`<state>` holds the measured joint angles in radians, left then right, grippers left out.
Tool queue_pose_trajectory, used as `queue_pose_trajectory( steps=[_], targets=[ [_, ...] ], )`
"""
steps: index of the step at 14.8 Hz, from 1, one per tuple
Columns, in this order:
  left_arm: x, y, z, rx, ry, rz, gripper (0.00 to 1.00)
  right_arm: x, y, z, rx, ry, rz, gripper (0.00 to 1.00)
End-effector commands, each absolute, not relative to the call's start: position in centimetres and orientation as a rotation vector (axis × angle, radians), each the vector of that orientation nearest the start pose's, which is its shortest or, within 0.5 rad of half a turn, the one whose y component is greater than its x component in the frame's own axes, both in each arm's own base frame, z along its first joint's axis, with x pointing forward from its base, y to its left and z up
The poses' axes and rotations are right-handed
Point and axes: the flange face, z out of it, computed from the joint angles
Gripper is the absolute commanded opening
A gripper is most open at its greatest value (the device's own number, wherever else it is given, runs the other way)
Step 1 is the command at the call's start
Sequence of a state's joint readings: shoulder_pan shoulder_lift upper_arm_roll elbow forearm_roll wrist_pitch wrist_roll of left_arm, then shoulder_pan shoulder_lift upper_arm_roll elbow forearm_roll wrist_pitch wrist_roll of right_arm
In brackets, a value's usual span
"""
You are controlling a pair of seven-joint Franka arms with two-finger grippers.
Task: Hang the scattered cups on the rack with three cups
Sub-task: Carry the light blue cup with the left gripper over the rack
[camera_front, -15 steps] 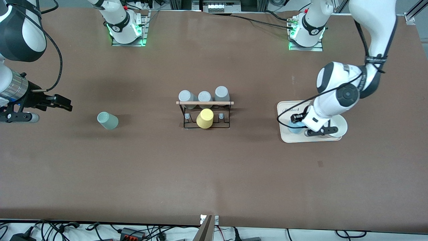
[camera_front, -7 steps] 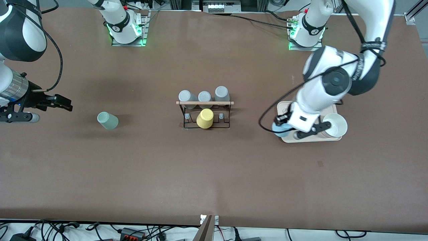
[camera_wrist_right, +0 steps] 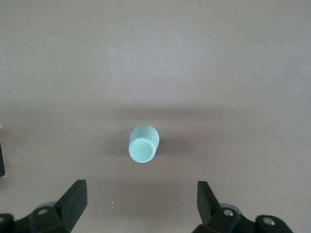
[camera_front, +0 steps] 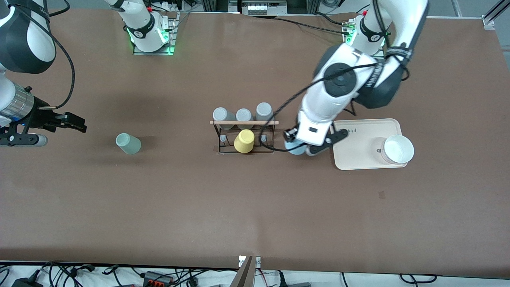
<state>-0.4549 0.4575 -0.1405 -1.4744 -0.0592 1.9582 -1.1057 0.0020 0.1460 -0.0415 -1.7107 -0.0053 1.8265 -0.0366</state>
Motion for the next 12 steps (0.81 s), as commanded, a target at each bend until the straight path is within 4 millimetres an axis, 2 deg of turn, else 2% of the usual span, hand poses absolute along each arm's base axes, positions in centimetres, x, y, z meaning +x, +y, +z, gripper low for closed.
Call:
queue_pose_trajectory(
  steps=[1, 5, 10, 12],
  targets=[
    [57.5, -41.1, 42.4, -3.118, -0.919, 0.132, 0.33, 60.3, -2.3, 49.3, -3.149, -0.024, 0.066, 1.0],
    [56.2, -44.6, 40.9, -3.103, -0.95, 0.15, 0.33, 60.5, -2.6, 49.0, -3.145, -0.01, 0.068, 1.0],
    [55.0, -46.5, 39.9, -3.089, -0.948, 0.167, 0.33, 60.7, -2.6, 48.8, -3.147, -0.006, 0.063, 1.0],
    [55.0, -46.7, 38.7, -3.08, -0.945, 0.177, 0.33, 60.7, -2.6, 48.6, -3.147, -0.011, 0.068, 1.0]
  ],
)
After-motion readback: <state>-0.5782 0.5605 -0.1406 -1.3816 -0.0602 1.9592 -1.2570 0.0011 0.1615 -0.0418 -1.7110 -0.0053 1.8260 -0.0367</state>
